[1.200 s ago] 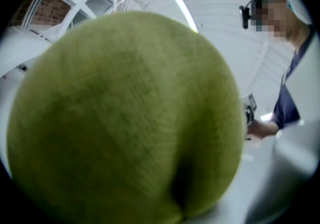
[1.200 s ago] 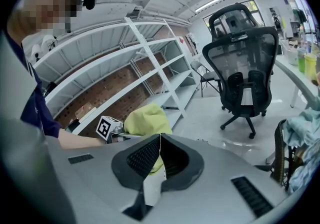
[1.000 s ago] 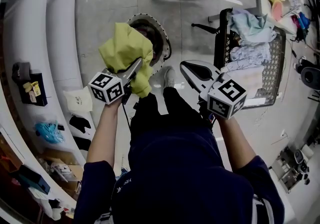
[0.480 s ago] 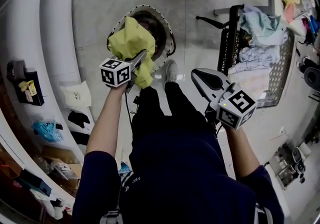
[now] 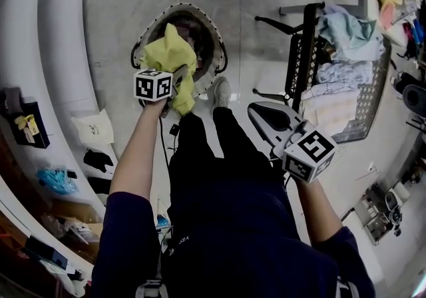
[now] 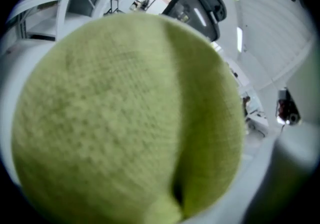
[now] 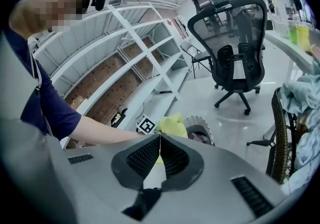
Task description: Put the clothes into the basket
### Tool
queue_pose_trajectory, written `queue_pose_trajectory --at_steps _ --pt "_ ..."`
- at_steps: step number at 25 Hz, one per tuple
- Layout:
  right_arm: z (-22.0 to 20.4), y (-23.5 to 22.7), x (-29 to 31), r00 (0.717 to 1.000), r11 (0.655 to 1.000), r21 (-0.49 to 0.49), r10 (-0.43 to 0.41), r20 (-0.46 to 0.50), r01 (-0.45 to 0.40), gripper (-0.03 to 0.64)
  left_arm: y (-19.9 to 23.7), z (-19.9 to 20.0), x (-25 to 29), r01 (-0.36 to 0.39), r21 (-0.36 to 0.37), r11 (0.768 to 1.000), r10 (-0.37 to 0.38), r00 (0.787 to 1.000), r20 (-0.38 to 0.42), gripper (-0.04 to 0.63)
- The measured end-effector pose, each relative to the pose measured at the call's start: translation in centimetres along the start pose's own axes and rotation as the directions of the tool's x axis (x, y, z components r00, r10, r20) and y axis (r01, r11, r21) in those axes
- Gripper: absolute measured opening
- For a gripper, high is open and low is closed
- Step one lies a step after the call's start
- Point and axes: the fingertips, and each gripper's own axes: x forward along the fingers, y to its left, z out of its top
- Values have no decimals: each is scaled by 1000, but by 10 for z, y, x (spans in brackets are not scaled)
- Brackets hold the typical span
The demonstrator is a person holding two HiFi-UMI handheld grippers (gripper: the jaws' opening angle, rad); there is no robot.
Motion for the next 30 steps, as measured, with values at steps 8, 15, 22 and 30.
queue_pose_trajectory --at_steps 8,15,22,30 --pt "-10 -6 0 1000 1000 25 0 -27 0 8 23 -8 29 -26 -6 1000 26 995 -94 117" --pt "-15 -12 -4 999 999 45 -2 -42 4 8 36 -10 43 -69 -14 997 66 985 -162 131" --pt "-18 -12 -5 999 998 58 12 -52 -9 8 41 -12 55 -104 -4 995 101 972 -212 189" --pt "-17 -13 -3 999 998 64 23 -42 -20 8 49 -7 50 -135 -2 991 132 968 -215 255"
